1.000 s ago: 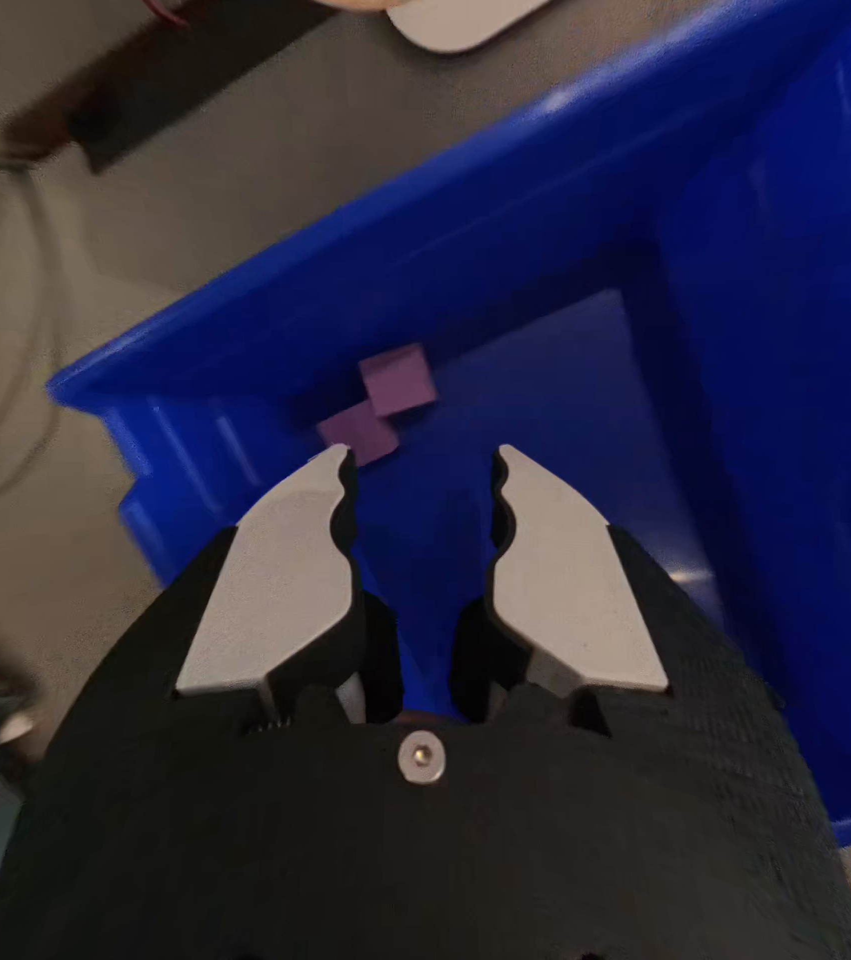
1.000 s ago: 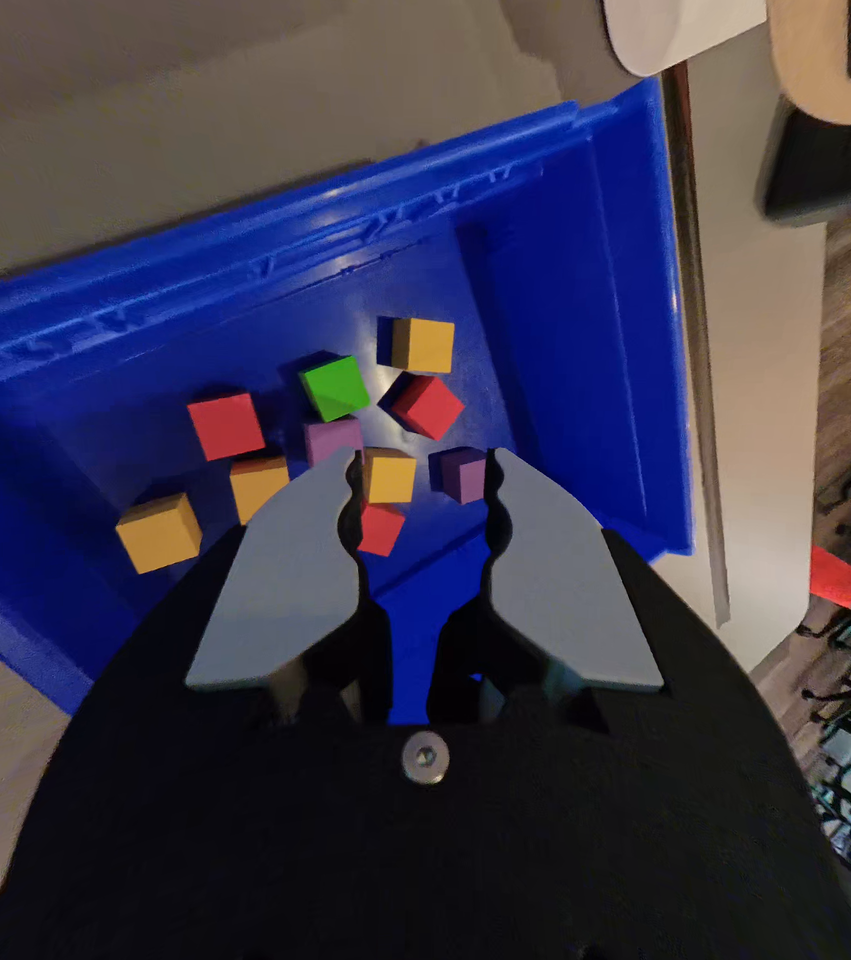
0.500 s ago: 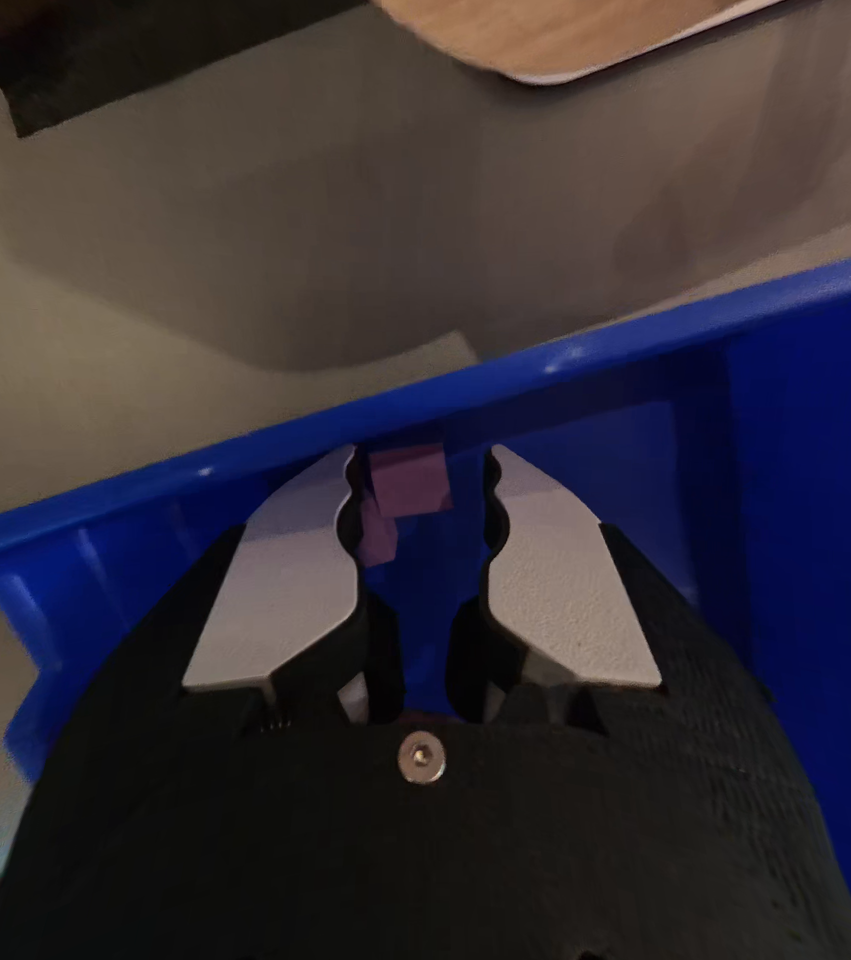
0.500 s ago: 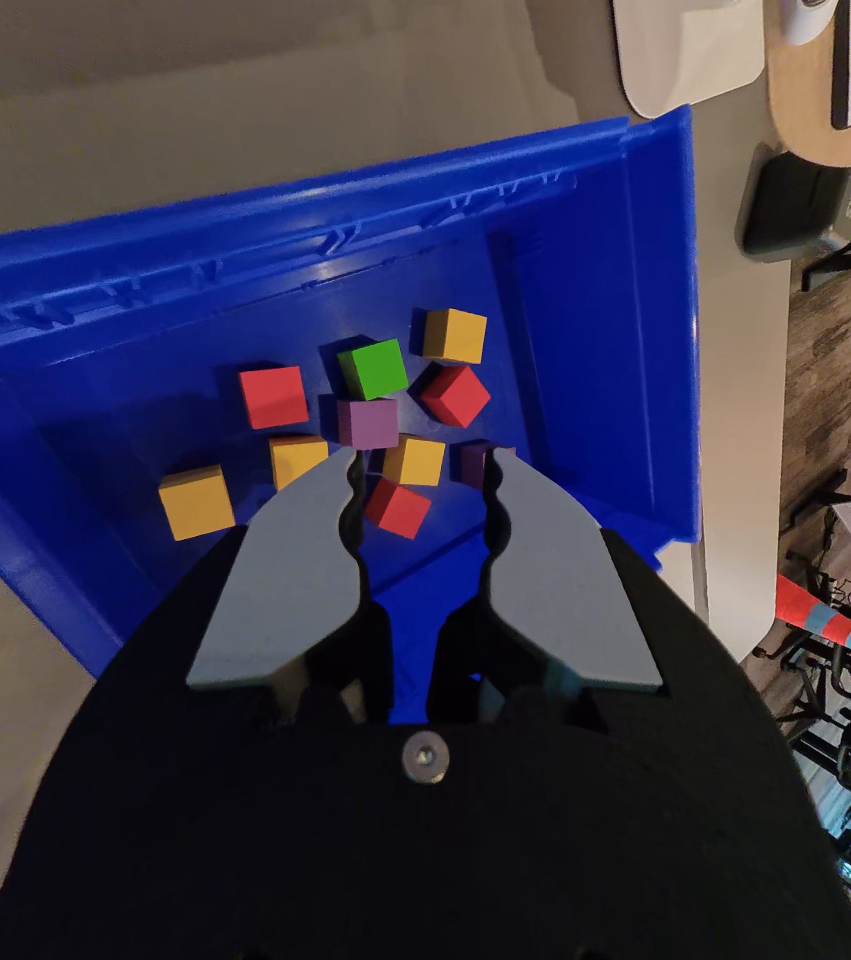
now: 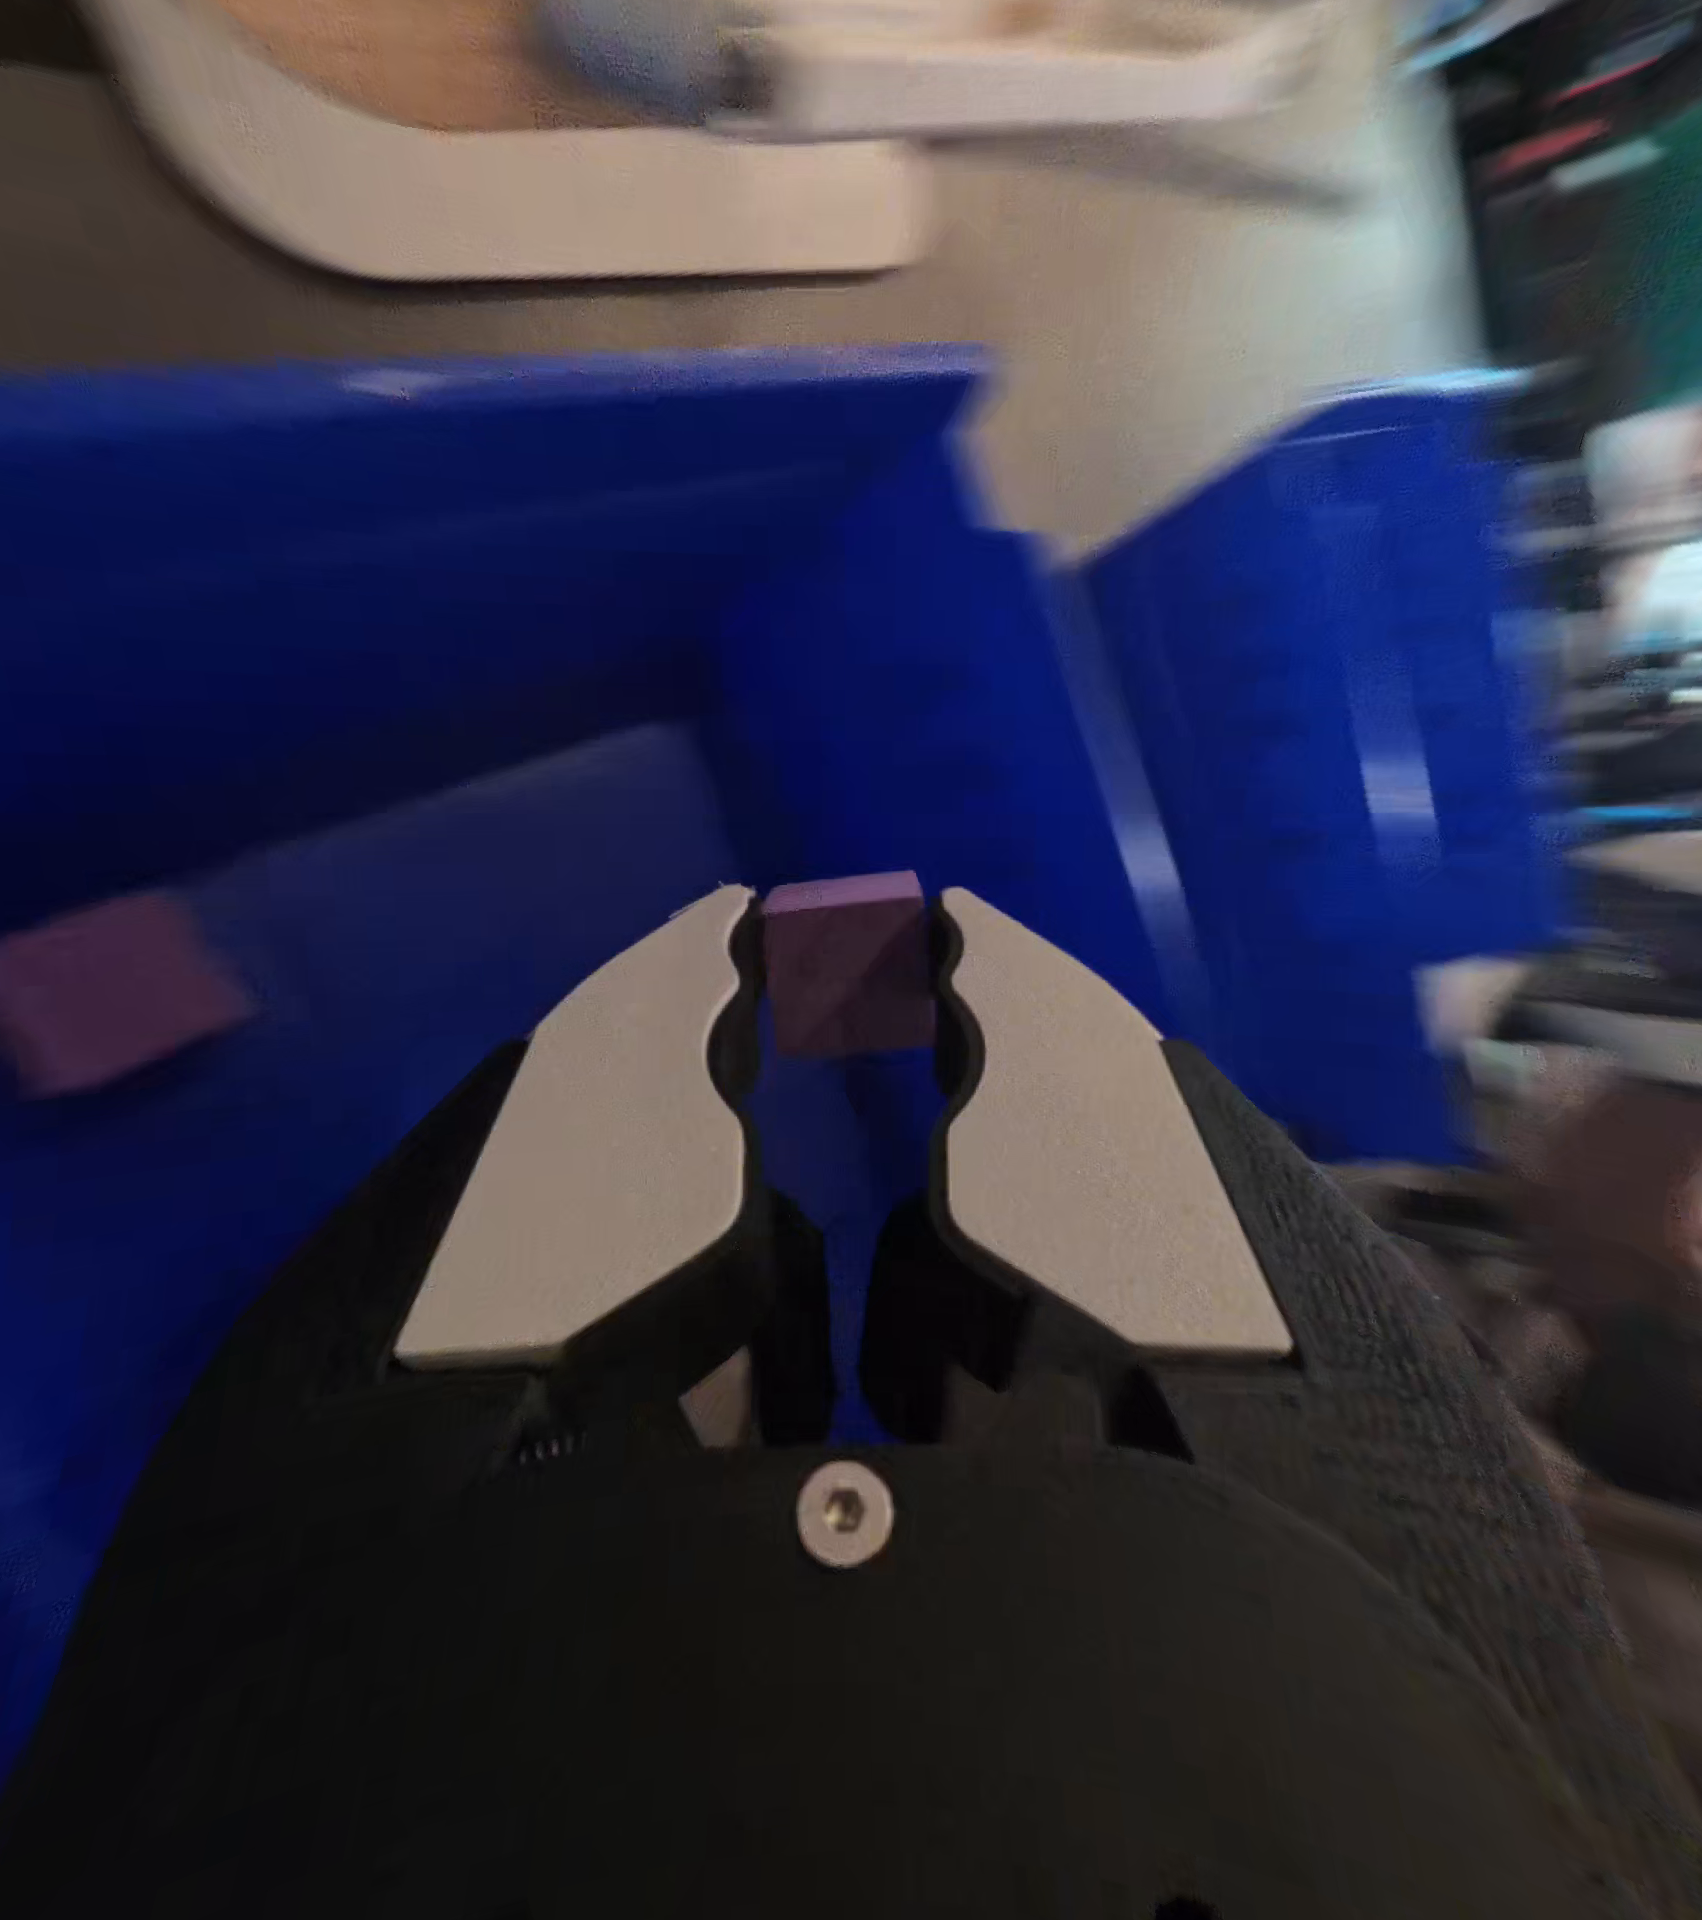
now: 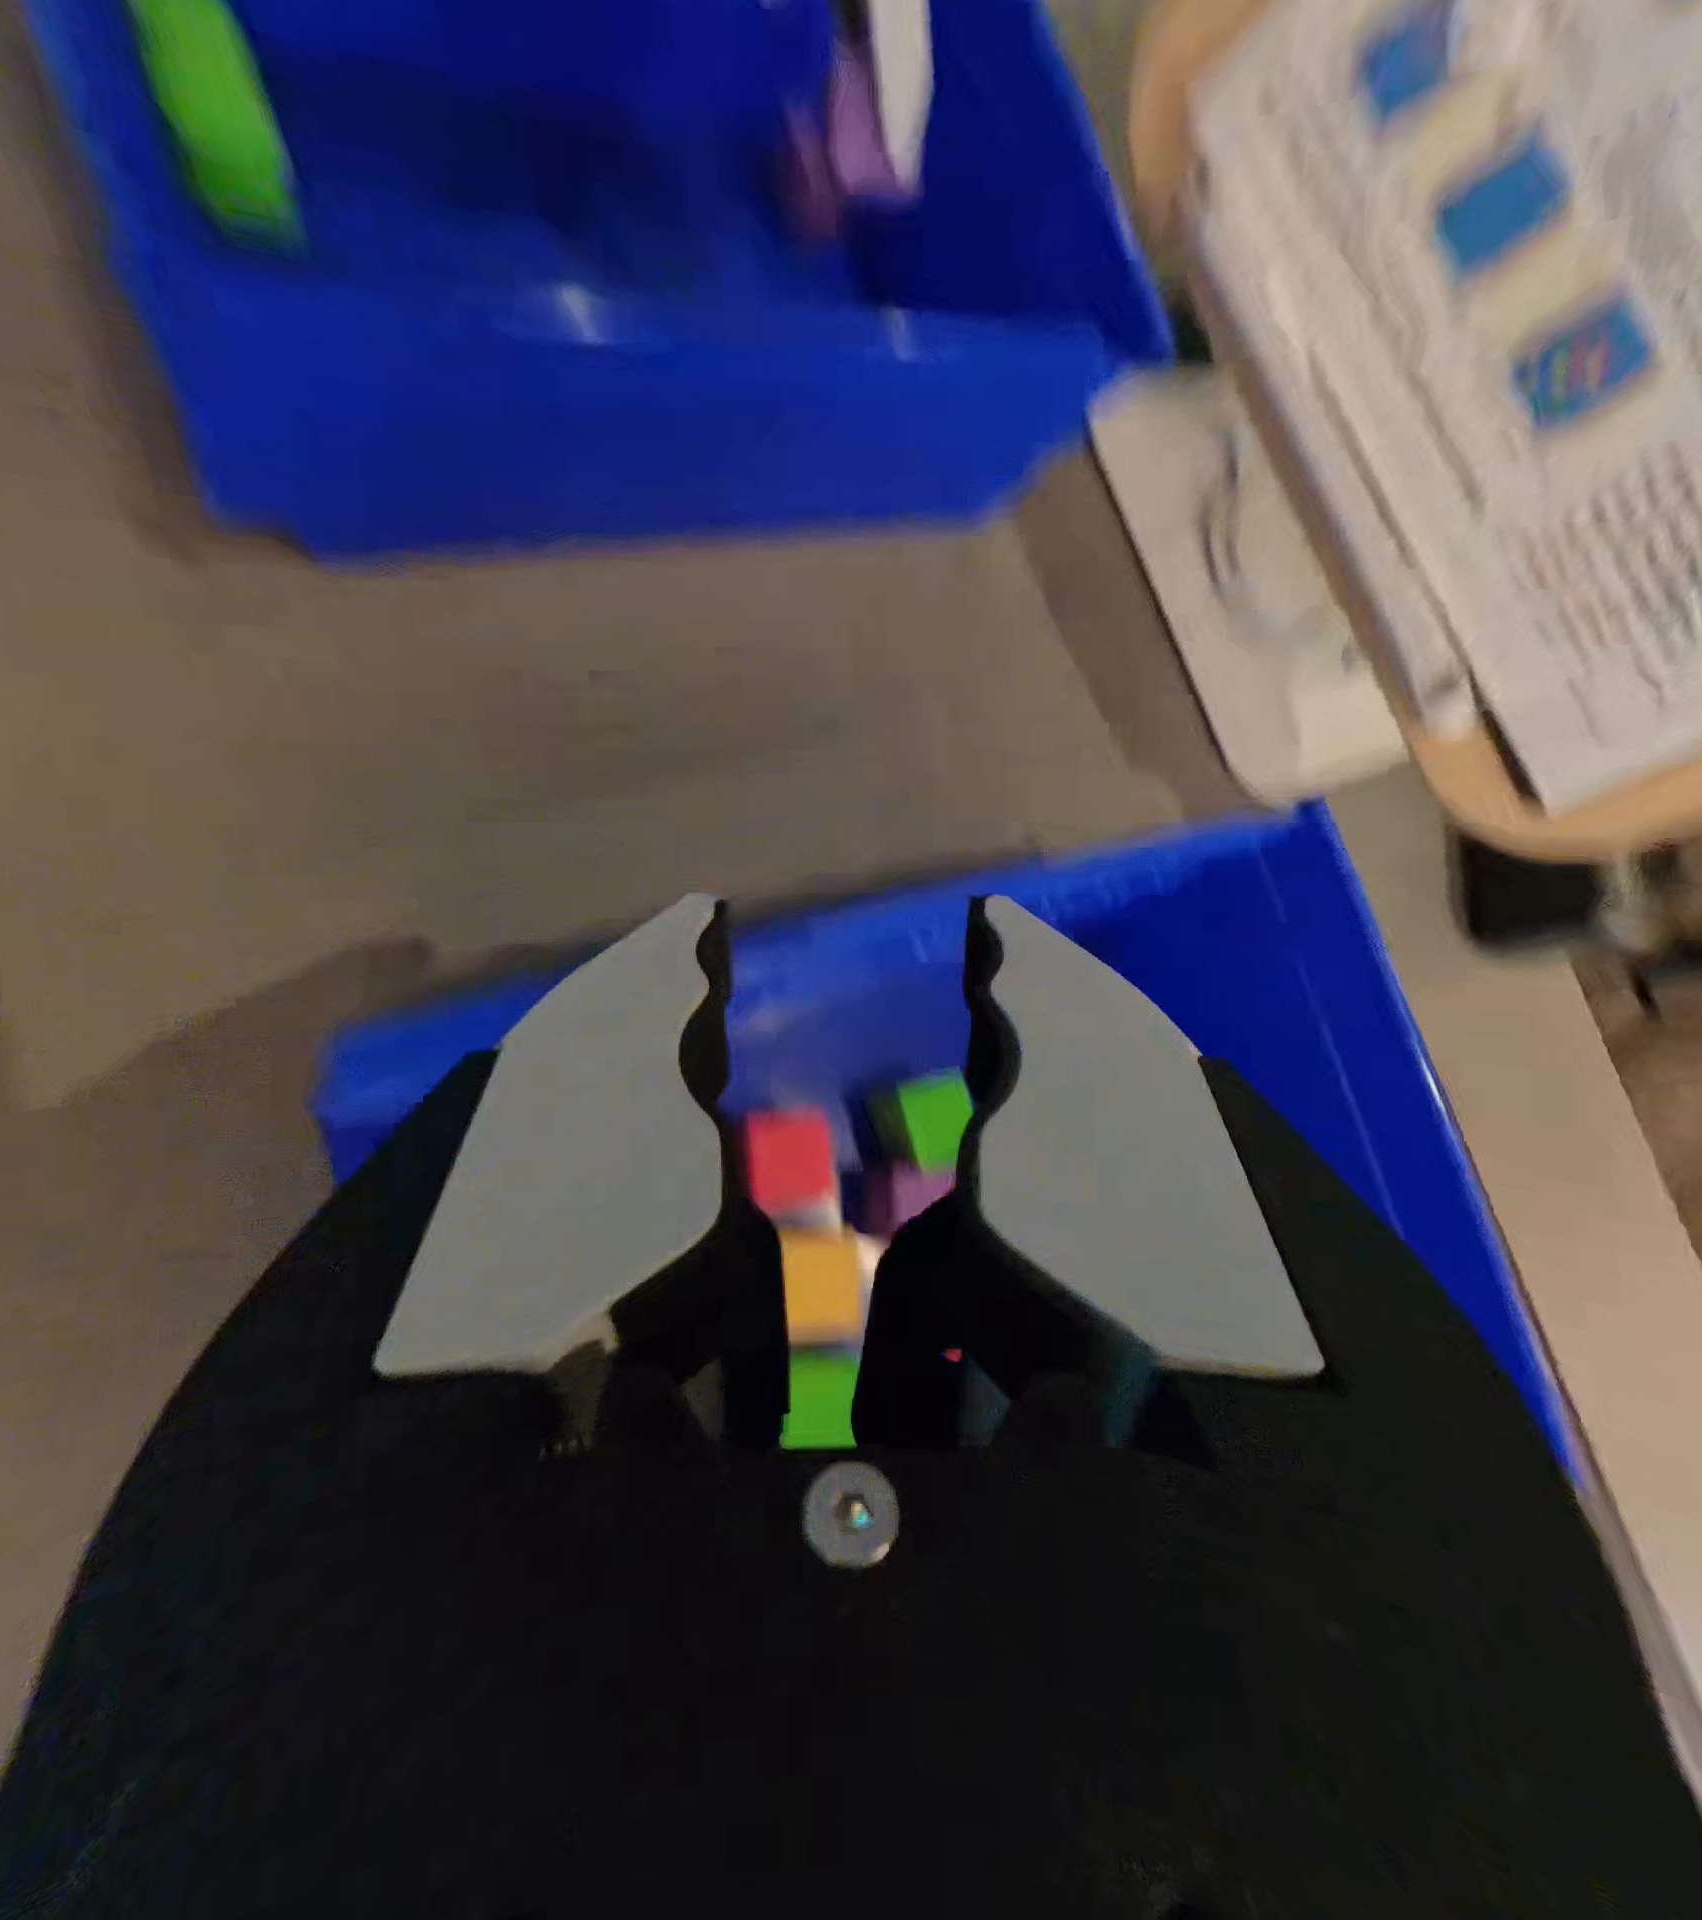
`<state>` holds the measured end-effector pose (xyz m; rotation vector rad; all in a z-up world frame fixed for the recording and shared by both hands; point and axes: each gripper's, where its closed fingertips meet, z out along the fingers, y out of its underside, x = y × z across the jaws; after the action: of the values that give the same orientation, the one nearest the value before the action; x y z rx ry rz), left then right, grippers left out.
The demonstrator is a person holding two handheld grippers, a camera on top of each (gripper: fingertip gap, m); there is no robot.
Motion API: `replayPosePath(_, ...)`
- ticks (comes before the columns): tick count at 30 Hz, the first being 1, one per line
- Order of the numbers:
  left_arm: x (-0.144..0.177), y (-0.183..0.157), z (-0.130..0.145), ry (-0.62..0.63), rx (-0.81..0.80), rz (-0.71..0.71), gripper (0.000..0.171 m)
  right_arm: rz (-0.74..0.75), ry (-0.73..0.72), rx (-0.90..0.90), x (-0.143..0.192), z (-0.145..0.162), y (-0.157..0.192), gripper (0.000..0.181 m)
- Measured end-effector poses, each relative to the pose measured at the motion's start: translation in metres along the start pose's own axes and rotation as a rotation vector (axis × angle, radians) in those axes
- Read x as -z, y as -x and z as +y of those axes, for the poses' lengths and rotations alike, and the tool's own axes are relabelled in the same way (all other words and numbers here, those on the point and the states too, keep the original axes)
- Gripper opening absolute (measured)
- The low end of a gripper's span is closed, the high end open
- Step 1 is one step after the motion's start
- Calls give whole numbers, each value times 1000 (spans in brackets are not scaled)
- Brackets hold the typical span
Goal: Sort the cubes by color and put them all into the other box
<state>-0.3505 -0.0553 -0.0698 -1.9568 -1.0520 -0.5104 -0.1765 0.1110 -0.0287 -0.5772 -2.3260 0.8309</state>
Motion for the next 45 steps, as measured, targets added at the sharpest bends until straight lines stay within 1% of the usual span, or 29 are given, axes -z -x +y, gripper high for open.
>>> replayPosePath(1, 6, -31, 3, -31, 34, 196, 31, -23, -106, 6, -4, -18, 10, 43)
replayPosePath(2, 14, -60, 7, -54, 66, 386, 31, -12, -196, 19, -7, -35, 16, 45)
replayPosePath(3, 23, -84, 13, -67, 86, 537, 30, 3, -273, 36, -11, -51, 21, 47)
replayPosePath(4, 29, -102, 21, -68, 92, 640, 29, 18, -335, 41, -14, -66, 25, 48)
replayPosePath(5, 33, -117, 30, -63, 87, 710, 30, 30, -389, 32, -16, -81, 27, 49)
replayPosePath(7, 40, -144, 46, -53, 81, 840, 30, 9, -487, -8, -20, -108, 34, 49)
replayPosePath(9, 43, -163, 57, -54, 71, 908, 31, 6, -542, -22, -22, -128, 38, 48)
replayPosePath(10, 44, -170, 61, -56, 66, 933, 30, 4, -550, -20, -23, -135, 41, 47)
replayPosePath(11, 46, -177, 64, -59, 66, 958, 34, 1, -545, -11, -26, -140, 44, 46)
replayPosePath(13, 45, -184, 68, -59, 63, 968, 30, 20, -543, 12, -29, -147, 48, 44)
replayPosePath(14, 42, -186, 69, -55, 61, 964, 34, 31, -550, 23, -29, -151, 49, 43)
replayPosePath(15, 41, -189, 71, -45, 62, 971, 34, 53, -554, 28, -29, -153, 48, 40)
replayPosePath(17, 41, -194, 73, -32, 71, 1001, 34, 80, -526, 59, -31, -153, 49, 28)
replayPosePath(20, 42, -195, 72, -39, 90, 1021, 31, 116, -493, 97, -32, -152, 48, 27)
replayPosePath(21, 45, -197, 71, -39, 107, 1053, 32, 134, -487, 128, -29, -152, 47, 27)
replayPosePath(22, 50, -199, 68, -51, 133, 1098, 41, 153, -475, 160, -25, -150, 45, 27)
replayPosePath(23, 56, -199, 64, -76, 151, 1125, 54, 156, -460, 181, -20, -147, 43, 27)
replayPosePath(24, 60, -197, 62, -103, 142, 1114, 56, 144, -430, 188, -14, -141, 39, 27)
replayPosePath(25, 63, -193, 62, -127, 114, 1079, 47, 125, -373, 191, -8, -130, 33, 27)
replayPosePath(27, 73, -185, 63, -178, 63, 1004, 39, 51, -218, 179, 5, -98, 21, 27)
replayPosePath(30, 88, -176, 65, -228, 15, 938, 33, -153, 96, 102, 17, -26, 18, 27)
replayPosePath(32, 96, -172, 69, -238, -7, 907, 28, -211, 289, 61, 21, 24, 14, 28)
replayPosePath(34, 99, -162, 72, -248, -29, 844, 26, -334, 428, -4, 20, 65, 29, 27)
replayPosePath(36, 97, -144, 69, -261, -40, 733, 25, -402, 526, 4, 11, 93, 43, 28)
replayPosePath(37, 94, -132, 65, -271, -43, 651, 25, -416, 549, 22, 3, 101, 48, 28)
replayPosePath(38, 91, -116, 61, -273, -60, 528, 26, -436, 574, 32, -4, 108, 53, 28)
replayPosePath(41, 89, -58, 48, -244, -171, 39, 28, -455, 614, 43, -21, 119, 58, 28)
replayPosePath(42, 93, -46, 43, -235, -198, -69, 31, -455, 643, 48, -23, 123, 58, 28)
replayPosePath(45, 97, -24, 29, -209, -257, -291, 42, -451, 761, 63, -21, 138, 57, 28)
